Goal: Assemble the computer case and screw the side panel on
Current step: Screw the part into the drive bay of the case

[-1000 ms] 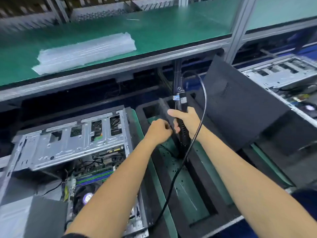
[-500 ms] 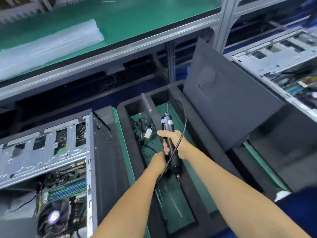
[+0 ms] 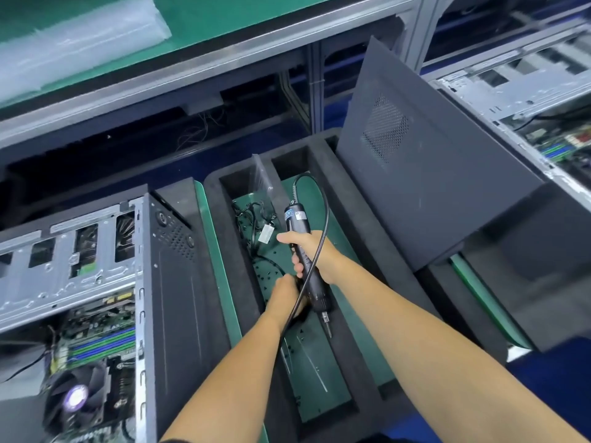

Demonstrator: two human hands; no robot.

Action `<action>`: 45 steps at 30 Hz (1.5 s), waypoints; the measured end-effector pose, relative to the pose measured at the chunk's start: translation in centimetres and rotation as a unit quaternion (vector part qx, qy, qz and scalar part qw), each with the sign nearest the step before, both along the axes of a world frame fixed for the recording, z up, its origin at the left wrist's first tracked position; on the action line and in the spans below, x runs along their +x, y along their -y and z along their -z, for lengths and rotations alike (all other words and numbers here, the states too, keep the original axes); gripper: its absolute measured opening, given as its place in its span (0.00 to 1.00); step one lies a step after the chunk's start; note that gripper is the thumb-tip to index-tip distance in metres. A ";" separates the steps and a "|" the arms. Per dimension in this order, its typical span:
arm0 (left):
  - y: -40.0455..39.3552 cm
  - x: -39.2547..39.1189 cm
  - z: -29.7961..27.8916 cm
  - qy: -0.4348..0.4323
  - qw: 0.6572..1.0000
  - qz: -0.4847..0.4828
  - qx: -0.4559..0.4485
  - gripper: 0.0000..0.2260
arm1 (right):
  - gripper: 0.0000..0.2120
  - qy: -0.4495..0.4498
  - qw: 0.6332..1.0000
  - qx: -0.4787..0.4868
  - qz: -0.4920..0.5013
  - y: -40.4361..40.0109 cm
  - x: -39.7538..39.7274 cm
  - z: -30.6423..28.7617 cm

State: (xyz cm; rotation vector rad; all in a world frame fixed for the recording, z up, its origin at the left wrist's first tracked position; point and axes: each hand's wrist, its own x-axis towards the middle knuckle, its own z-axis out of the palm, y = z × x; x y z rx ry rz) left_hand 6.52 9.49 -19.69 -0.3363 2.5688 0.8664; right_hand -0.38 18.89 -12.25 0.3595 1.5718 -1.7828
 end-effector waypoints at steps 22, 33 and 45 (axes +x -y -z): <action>10.6 -3.0 -22.4 -0.198 0.972 0.018 0.124 0.02 | 0.14 -0.213 0.953 -0.216 0.019 6.8 -1.3 -17.4; 24.2 4.6 -23.7 -0.264 0.905 -0.090 0.321 0.02 | 0.13 -0.392 0.866 -0.281 0.130 21.7 3.9 -27.0; 26.4 4.4 -21.0 -0.264 0.915 -0.057 0.301 0.13 | 0.10 -0.456 0.859 -0.172 0.155 24.8 4.9 -24.3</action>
